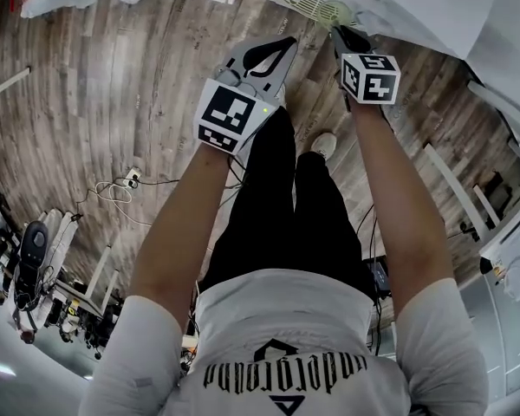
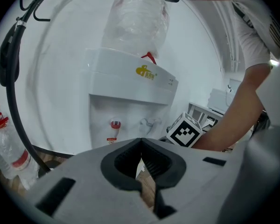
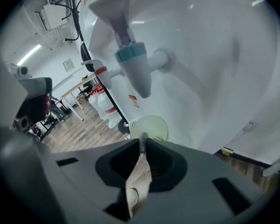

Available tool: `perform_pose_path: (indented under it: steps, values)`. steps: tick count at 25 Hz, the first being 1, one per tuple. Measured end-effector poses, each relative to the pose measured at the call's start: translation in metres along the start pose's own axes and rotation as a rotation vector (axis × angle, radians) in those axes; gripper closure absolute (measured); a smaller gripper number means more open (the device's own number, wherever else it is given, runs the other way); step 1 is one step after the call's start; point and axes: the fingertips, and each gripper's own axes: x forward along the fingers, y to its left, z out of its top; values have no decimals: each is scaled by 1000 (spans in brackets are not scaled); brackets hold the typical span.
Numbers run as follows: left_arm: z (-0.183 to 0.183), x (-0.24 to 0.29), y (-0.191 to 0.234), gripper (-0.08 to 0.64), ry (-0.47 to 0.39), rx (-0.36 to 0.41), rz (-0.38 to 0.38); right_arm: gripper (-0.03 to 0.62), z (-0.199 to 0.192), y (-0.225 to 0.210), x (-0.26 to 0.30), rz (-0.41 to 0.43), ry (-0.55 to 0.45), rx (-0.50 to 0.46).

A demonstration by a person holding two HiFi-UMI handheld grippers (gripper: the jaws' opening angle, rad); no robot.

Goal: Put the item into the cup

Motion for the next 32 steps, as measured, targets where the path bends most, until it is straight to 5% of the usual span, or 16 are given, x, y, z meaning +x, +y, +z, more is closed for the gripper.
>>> perform_pose_path:
  steps: [16, 24, 32]
  values:
    - [13, -13, -9, 552, -11, 15, -1, 437, 0, 10, -21, -28, 4, -8]
    - [62, -54, -45, 552, -63, 65, 17, 439, 36, 39, -109, 3, -96, -103]
    - [127, -120, -120, 552, -119, 111, 71, 451, 69, 80, -255, 47, -209, -272]
